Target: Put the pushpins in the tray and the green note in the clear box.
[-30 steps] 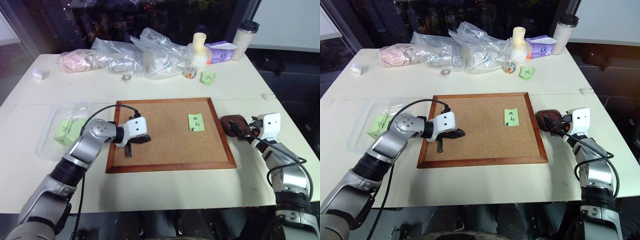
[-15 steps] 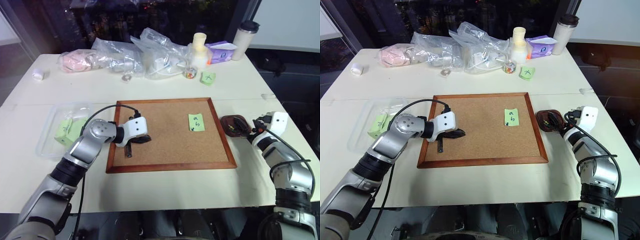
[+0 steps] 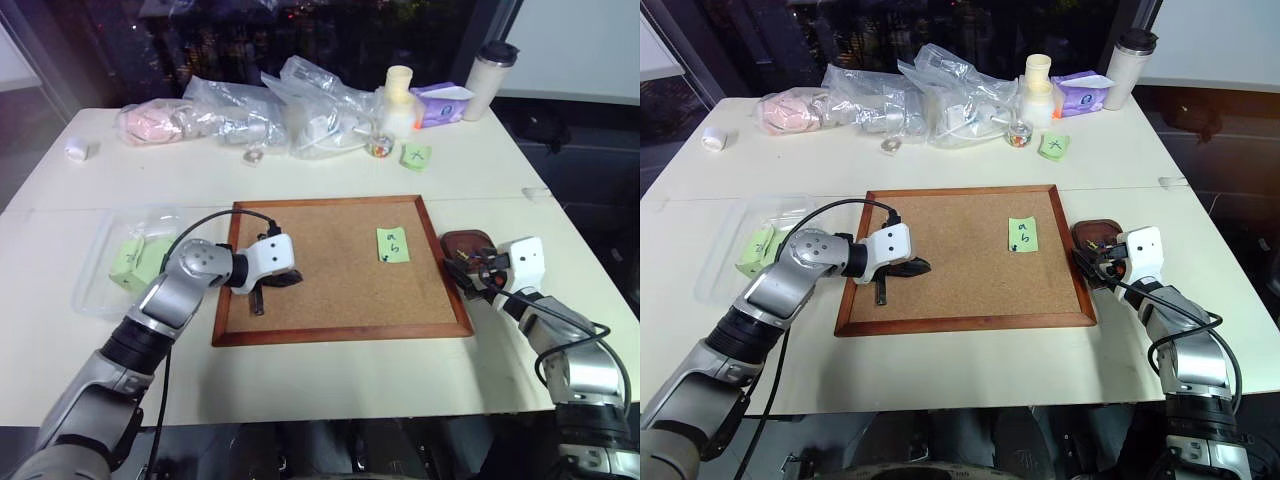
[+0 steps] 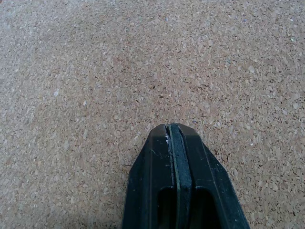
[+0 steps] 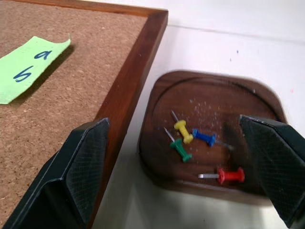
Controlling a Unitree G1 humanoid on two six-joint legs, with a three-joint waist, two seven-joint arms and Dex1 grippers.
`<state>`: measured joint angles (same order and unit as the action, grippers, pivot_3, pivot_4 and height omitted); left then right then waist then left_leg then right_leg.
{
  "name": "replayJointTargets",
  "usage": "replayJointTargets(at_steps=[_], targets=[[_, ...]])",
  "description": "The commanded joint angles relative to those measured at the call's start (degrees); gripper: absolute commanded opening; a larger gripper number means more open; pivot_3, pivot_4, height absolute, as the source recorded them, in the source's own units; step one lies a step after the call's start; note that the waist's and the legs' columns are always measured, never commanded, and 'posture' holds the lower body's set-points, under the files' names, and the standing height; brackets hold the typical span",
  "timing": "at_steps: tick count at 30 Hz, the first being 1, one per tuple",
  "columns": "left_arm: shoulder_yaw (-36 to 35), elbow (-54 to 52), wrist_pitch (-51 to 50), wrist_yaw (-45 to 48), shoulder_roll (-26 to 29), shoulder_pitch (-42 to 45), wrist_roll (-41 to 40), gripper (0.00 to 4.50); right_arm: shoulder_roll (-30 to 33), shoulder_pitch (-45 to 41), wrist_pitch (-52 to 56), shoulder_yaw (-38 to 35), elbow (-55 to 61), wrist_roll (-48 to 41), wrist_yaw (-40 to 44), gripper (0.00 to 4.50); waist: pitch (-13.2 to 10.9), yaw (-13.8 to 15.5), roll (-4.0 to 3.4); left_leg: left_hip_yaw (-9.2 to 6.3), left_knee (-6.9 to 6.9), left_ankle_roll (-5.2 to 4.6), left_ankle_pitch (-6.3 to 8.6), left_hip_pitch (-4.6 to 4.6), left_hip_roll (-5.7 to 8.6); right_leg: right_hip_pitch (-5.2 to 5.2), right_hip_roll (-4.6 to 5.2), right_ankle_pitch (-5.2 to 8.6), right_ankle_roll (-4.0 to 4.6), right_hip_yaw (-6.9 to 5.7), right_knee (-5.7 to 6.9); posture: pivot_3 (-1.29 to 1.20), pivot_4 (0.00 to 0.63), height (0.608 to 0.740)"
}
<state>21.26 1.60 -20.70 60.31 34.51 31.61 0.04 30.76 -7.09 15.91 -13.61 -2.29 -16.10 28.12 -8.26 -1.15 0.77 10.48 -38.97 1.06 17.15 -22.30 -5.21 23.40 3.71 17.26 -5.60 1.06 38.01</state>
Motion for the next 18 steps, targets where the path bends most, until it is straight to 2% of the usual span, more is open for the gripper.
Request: replayJointTargets(at_steps=[1, 5, 10, 14, 18], targets=[[2.83, 1.94, -2.04, 0.76, 0.70, -2.80, 2.22, 0.00, 0.61, -0.14, -2.21, -0.52, 4.10, 0.18, 0.65, 4.45, 0.00, 0.01, 0.00, 0.00, 0.00, 0.00, 0.00, 0.00, 0.00, 0.00, 0.00, 0.00, 0.00, 0.00, 0.00, 0.00, 0.150, 0.734], [2.86, 1.97, -1.97, 0.67, 0.72, -2.83, 2.26, 0.00, -0.27, -0.67, -0.81, -0.91, 7.14, -1.86, 1.02, 4.45, 0.00, 0.01, 0.00, 0.00, 0.00, 0.00, 0.00, 0.00, 0.00, 0.00, 0.00, 0.00, 0.00, 0.00, 0.00, 0.00, 0.150, 0.734], [2.87, 1.93, -1.86, 0.59, 0.68, -2.94, 2.23, 0.00, -1.56, -0.70, 6.90, 0.15, 14.96, -9.66, 3.77, 4.45, 0.00, 0.04, 0.00, 0.00, 0.00, 0.00, 0.00, 0.00, 0.00, 0.00, 0.00, 0.00, 0.00, 0.00, 0.00, 0.00, 0.150, 0.734], [2.96, 2.18, -1.70, 0.63, 0.60, -2.77, 2.34, 0.00, 0.89, -0.81, 9.65, 7.47, 19.13, -6.30, 6.53, 4.45, 0.00, 0.03, 0.01, -0.01, 0.00, -0.04, 0.02, 0.00, 0.00, 0.00, 0.01, 0.00, 0.01, 0.00, -0.01, 0.00, 0.150, 0.734], [3.09, 2.50, -1.56, 0.79, 0.55, -2.51, 2.45, 0.00, 0.11, -3.18, 9.61, 11.73, 18.63, -4.72, 7.29, 4.45, 0.01, 0.04, 0.02, -0.01, 0.00, -0.15, 0.09, 0.00, 0.00, 0.01, 0.01, 0.02, 0.03, 0.00, -0.01, 0.00, 0.150, 0.734]])
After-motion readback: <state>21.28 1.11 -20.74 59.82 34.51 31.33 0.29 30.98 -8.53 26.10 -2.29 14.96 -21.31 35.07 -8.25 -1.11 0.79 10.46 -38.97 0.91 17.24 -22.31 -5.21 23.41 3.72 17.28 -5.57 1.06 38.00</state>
